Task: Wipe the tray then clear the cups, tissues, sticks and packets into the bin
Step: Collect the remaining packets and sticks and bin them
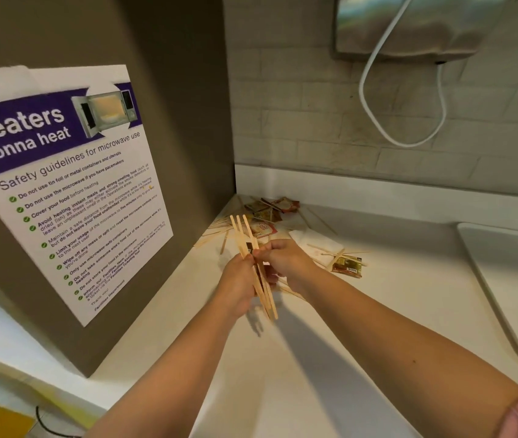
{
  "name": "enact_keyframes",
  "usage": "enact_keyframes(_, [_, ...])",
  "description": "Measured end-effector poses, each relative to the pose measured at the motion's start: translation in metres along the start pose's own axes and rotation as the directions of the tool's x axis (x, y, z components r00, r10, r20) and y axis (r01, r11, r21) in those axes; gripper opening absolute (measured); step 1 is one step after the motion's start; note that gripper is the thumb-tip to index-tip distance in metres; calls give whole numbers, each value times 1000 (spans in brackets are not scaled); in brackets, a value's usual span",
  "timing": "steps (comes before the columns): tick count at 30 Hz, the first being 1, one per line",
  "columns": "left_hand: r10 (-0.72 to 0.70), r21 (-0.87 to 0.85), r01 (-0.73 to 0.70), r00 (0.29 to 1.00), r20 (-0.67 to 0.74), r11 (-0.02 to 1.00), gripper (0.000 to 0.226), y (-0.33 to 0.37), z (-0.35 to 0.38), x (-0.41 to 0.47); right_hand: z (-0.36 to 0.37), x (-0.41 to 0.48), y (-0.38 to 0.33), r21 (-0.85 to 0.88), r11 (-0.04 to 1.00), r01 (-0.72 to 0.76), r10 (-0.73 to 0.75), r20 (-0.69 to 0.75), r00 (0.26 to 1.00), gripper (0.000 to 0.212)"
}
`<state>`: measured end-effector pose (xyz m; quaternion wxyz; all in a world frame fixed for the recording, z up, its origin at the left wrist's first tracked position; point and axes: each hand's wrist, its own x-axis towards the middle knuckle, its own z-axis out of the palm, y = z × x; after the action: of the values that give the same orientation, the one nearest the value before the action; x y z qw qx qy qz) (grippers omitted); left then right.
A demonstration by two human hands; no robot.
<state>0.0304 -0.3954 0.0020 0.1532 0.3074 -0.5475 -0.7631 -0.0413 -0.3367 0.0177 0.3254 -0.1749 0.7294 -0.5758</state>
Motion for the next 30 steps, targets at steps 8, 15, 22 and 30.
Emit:
enact_keyframes(8, [-63, 22, 65, 996, -66, 998, 27, -1, -26, 11, -36, 13, 22, -650, 755, 88, -112, 4, 994, 21])
enact_keyframes(15, [-56, 42, 60, 994, -93, 997, 27, 6, -40, 16, -51, 22, 48, -942, 334, -16, -10, -21, 1000, 20])
enact_keyframes(22, [-67, 47, 71, 995, -80, 996, 26, 4, -43, 15, -50, 19, 49, -947, 314, 65, 82, 95, 992, 15])
enact_keyframes(30, [-82, 55, 87, 994, -74, 995, 26, 1, -47, 11, -42, 6, 45, -960, 254, 116, 66, 136, 988, 30])
